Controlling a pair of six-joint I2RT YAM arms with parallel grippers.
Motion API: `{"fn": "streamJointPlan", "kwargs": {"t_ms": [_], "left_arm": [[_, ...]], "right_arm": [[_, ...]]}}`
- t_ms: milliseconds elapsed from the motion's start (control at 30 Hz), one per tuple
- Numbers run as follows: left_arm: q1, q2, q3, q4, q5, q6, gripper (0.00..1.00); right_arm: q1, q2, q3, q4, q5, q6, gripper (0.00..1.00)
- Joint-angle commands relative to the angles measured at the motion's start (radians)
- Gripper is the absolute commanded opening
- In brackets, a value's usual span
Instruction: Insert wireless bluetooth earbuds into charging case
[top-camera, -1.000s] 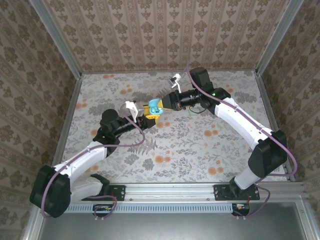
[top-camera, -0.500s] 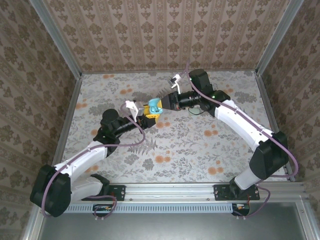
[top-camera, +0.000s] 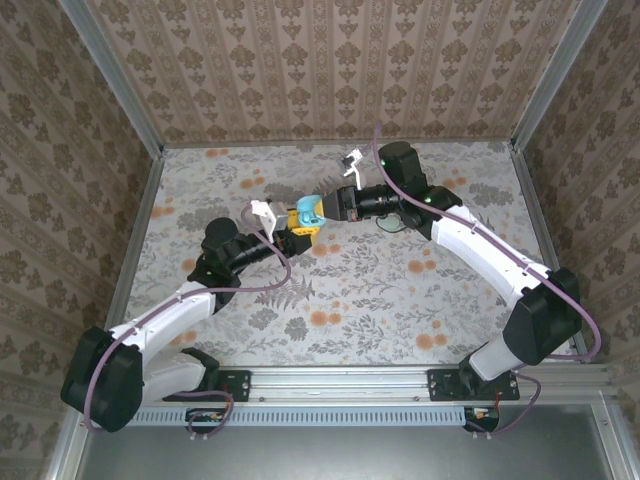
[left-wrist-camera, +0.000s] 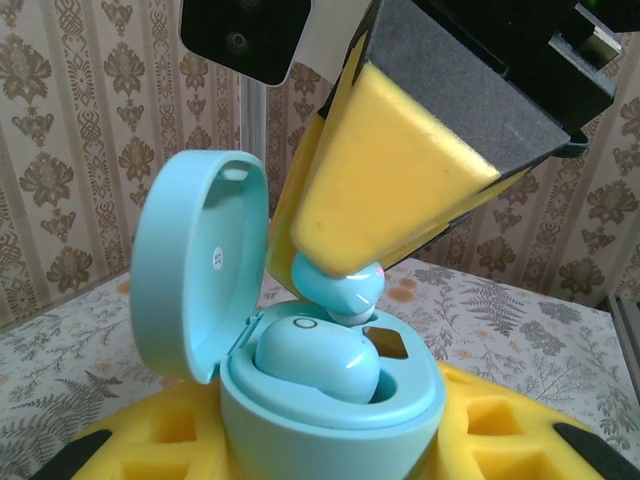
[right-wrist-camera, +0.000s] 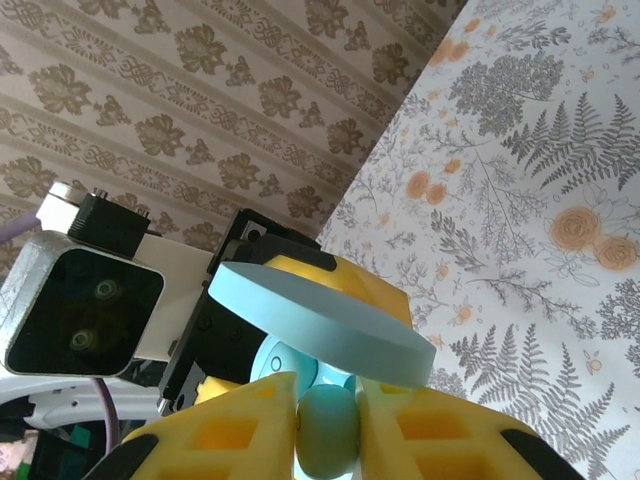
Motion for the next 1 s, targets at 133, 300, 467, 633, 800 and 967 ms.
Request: {"fn": "streamJointPlan", "kwargs": {"t_ms": [133,300,467,633,800,967], "left_arm": [[-0.016,-0.005,0.031,0.106,0.011,-0.019,0.27],[-0.017,-0.005,0.03,0.115,0.008,-0.023,0.28],[-0.017,-0.007,0.023,0.145,-0.005,-0.034,0.27],[-0.017,-0.009,0.023,0.151,-0.004,-0.037,0.28],[-0.017,-0.013,0.022,0.149,-0.004,-0.036,0.28],[-0.016,-0.02,0.017,0.141,-0.005,-0.03,0.27]], "right_arm": [[0.005,-0.026,-0.066,0.166,0.046,0.13,0.24],[0.009,-0.046,-0.095,0.163,0.112,0.097,0.24],[0.016,-0.033,-0.046,-0.003,0.127,-0.032,0.27],[0.017,-0.041,-0.045,-0.014,0.138,-0.053,0.31],[0.017,-0.039,-0.021,-0.042,0.151,-0.06,0.33],[0.017,-0.054,-0.007,-0.065,0.176,-0.064,0.37]]}}
